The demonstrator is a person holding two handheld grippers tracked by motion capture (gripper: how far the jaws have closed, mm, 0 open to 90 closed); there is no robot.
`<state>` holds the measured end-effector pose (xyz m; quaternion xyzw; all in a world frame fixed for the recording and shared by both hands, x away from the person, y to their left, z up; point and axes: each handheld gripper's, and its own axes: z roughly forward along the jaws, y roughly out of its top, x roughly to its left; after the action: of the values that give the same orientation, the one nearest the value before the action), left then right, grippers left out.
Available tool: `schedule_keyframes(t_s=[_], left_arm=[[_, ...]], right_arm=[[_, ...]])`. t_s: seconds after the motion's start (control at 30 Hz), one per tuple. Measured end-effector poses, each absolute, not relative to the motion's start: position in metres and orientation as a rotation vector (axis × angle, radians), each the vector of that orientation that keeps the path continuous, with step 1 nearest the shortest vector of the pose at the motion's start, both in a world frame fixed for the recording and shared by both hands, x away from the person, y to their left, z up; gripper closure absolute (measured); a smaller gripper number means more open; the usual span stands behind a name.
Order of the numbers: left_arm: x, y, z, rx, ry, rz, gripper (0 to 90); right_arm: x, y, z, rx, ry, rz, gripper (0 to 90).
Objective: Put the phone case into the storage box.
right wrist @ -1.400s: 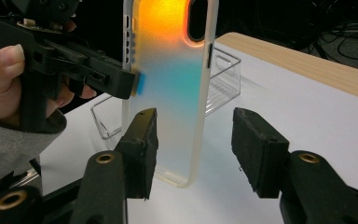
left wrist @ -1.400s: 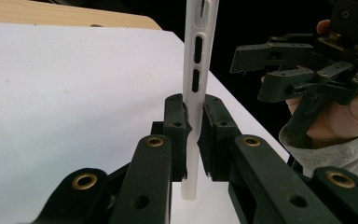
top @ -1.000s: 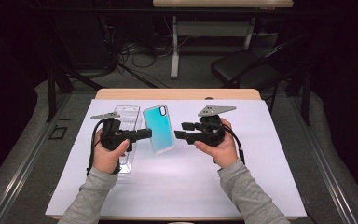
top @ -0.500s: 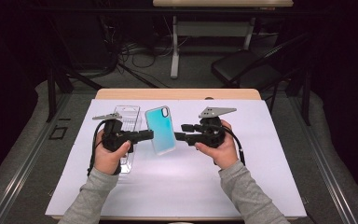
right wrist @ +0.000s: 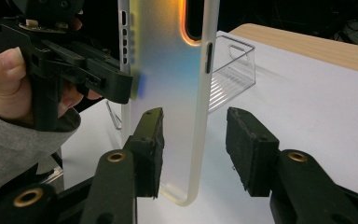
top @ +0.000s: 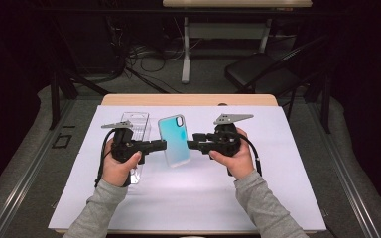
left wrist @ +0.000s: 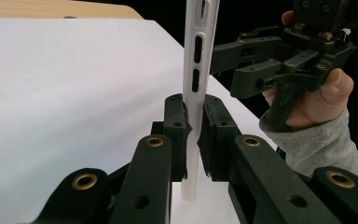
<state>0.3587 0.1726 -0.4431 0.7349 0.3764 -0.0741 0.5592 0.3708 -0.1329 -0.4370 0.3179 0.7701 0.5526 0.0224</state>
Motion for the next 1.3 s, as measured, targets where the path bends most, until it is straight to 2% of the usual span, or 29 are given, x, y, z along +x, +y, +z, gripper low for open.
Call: schedule_keyframes(t_s=[0.77, 1.3], left_arm=[[0.356, 0.162, -0.445, 1.762, 0.838, -0.202, 82.0], [0.355, 0.161, -0.445, 1.766, 0.833, -0.203, 82.1]], right_arm=[[0.373, -0.132, -0.442, 1.011, 2.427, 1.727, 69.9], [0.374, -0.133, -0.443, 1.012, 2.441, 1.735, 75.7]])
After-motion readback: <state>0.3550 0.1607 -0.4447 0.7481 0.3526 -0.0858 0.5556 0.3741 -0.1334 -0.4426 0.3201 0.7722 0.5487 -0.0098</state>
